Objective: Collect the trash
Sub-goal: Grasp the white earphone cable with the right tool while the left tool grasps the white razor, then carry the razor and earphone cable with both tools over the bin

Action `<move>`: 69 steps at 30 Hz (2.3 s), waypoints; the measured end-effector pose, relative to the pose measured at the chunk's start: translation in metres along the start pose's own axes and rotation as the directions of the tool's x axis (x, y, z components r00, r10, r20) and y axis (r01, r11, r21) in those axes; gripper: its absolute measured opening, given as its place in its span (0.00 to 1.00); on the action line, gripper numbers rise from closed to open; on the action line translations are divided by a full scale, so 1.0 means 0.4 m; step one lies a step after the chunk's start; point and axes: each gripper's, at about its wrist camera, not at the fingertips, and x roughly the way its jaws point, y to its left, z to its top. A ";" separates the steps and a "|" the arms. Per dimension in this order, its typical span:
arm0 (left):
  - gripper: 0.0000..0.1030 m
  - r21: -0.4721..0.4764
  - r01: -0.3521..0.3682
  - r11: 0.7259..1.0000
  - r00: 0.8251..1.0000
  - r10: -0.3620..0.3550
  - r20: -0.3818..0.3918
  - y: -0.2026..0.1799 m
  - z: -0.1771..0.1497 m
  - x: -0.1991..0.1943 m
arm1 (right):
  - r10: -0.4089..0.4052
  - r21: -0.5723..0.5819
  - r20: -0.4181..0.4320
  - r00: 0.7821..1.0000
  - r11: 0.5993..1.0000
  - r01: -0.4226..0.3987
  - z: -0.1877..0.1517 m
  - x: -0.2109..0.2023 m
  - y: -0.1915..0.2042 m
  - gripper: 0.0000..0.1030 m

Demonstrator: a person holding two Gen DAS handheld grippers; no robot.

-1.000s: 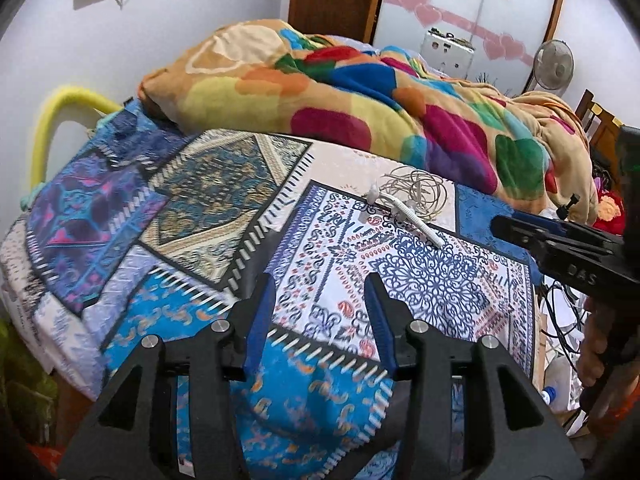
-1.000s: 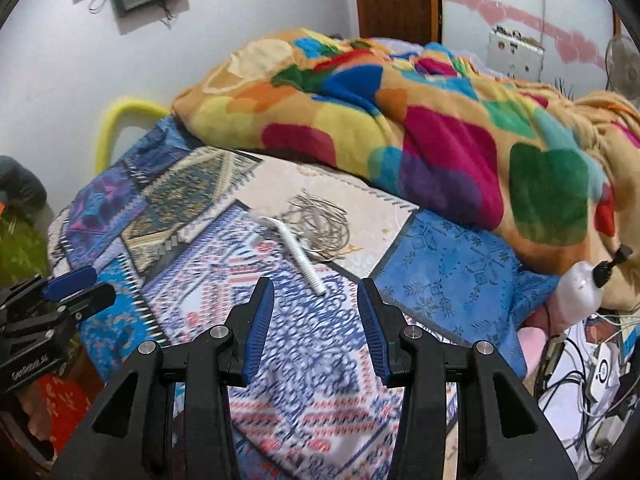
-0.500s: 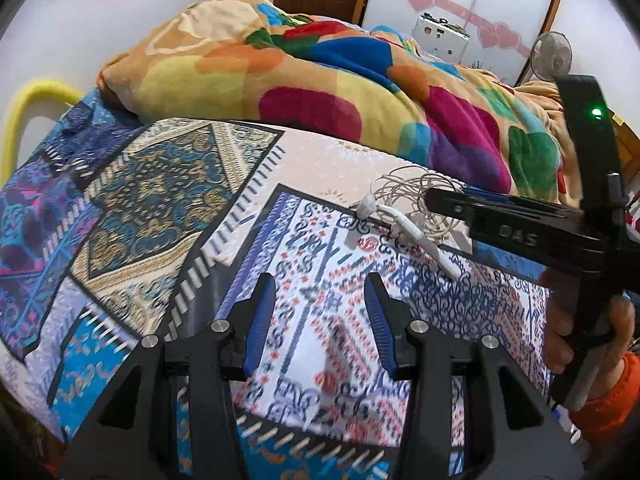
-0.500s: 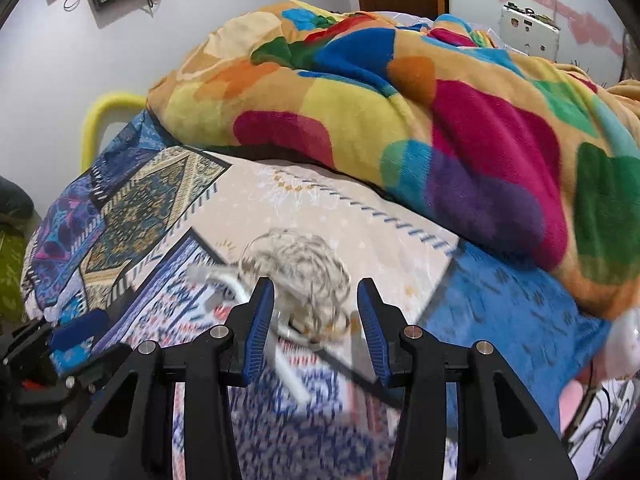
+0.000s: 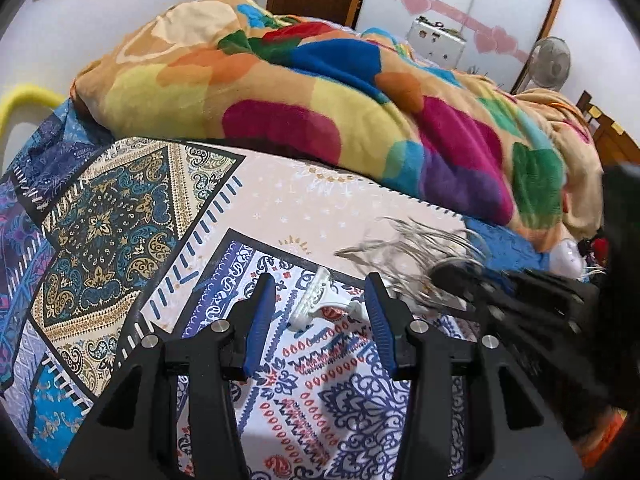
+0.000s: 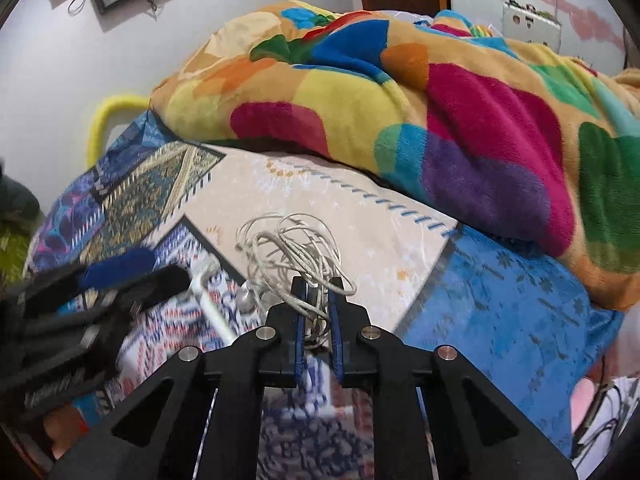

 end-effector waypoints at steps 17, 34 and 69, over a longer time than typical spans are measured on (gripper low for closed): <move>0.49 -0.014 -0.156 0.988 0.986 0.155 -0.067 -0.100 -0.031 0.069 | -0.058 0.055 0.025 0.998 0.997 0.057 -0.092 -0.098 -0.092 0.07; 0.36 0.084 -0.109 0.990 0.994 0.111 -0.024 -0.074 -0.147 -0.100 | -0.039 0.019 0.054 0.998 0.999 0.038 -0.094 -0.203 -0.037 0.07; 0.36 -0.113 -0.216 0.970 0.955 0.234 0.183 0.285 -0.367 -0.766 | 0.149 -0.261 0.108 0.983 0.958 -0.117 -0.159 -0.460 0.553 0.07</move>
